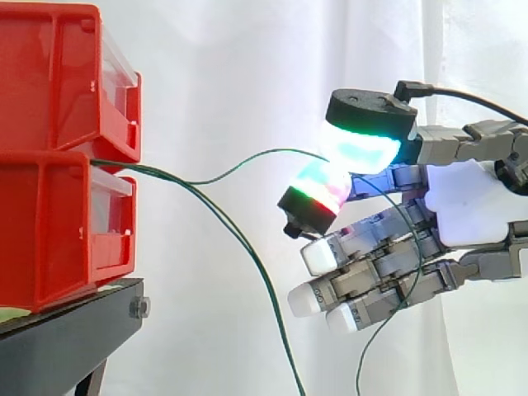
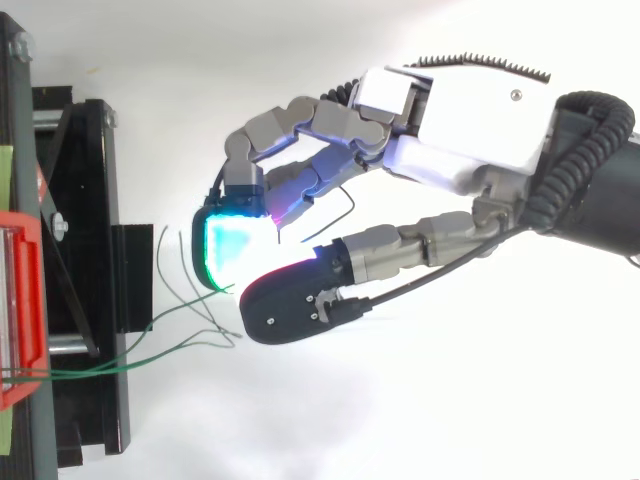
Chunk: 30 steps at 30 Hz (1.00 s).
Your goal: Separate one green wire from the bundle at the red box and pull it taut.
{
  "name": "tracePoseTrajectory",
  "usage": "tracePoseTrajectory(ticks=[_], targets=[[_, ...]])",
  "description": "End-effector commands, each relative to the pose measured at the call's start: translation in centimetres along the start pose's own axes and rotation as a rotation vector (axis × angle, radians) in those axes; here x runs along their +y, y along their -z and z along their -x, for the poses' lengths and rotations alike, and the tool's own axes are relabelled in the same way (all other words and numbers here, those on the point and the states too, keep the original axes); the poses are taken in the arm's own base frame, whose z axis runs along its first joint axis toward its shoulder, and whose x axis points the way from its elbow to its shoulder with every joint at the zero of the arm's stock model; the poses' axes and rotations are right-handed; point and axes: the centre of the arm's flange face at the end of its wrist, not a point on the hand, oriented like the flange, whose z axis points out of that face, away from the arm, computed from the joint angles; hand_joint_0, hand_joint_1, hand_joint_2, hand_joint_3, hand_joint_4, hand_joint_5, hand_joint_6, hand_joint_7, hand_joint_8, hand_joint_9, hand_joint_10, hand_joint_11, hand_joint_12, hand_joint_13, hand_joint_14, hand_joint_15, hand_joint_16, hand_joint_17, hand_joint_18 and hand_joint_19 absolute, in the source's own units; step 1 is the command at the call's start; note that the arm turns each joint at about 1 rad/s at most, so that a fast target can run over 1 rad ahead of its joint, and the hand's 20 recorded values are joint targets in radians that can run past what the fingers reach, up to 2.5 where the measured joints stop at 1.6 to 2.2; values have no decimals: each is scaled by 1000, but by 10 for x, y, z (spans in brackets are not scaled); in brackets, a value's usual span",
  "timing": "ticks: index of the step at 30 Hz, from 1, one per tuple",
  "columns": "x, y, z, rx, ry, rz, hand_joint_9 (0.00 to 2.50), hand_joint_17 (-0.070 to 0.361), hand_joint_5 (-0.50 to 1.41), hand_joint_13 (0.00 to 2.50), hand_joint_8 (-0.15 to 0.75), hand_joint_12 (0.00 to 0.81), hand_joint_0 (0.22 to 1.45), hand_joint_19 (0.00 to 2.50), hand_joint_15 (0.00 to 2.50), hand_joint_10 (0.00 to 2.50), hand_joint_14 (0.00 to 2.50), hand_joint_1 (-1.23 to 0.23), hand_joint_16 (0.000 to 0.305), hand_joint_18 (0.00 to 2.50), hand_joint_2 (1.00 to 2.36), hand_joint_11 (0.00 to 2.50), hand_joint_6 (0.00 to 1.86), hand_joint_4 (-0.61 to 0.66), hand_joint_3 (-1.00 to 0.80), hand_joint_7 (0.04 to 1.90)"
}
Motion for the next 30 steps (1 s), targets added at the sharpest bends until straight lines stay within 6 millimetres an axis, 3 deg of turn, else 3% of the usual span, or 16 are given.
tracePoseTrajectory(ticks=[1,30], targets=[[0,0,0,0,0,0,900,125,-114,608,263,376,597,231,264,10,9,-804,56,479,1004,396,877,-79,-52,1209],[0,0,0,0,0,0,954,125,-118,657,275,376,592,280,315,8,9,-786,56,557,1005,474,886,-74,-57,1154]])
